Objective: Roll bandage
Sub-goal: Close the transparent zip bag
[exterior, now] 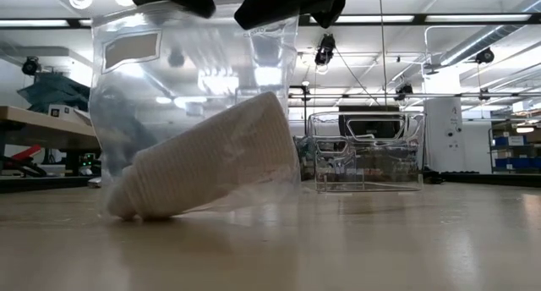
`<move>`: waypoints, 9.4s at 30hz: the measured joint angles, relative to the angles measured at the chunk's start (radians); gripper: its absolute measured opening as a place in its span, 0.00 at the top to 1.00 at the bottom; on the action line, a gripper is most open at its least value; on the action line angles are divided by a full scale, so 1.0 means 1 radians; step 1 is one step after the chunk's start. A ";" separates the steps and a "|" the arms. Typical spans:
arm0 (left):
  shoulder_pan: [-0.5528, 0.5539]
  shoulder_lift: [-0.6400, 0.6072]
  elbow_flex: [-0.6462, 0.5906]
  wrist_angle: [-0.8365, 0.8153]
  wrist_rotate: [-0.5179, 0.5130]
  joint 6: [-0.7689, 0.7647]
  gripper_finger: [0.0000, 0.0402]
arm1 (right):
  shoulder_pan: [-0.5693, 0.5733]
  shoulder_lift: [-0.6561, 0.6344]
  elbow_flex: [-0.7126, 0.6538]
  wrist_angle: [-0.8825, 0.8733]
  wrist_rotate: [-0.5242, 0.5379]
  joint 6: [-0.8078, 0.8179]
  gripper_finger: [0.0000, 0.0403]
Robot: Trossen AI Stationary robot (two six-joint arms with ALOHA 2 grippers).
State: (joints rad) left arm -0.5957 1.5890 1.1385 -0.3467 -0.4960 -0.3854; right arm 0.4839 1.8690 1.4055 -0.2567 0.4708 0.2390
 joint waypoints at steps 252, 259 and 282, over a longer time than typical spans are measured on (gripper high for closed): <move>-0.093 -0.067 -0.002 -0.125 -0.016 -0.148 1.00 | 0.021 0.025 -0.026 0.315 -0.027 -0.105 0.62; -0.093 -0.067 -0.002 -0.101 -0.018 -0.130 1.00 | 0.009 0.060 -0.025 0.325 -0.029 -0.102 0.69; -0.093 -0.067 -0.002 -0.077 -0.018 -0.129 1.00 | 0.005 0.064 -0.021 0.356 -0.029 -0.126 0.92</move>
State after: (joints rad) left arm -0.6891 1.5219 1.1366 -0.4235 -0.5140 -0.5144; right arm 0.4885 1.9326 1.3846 0.0989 0.4422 0.1134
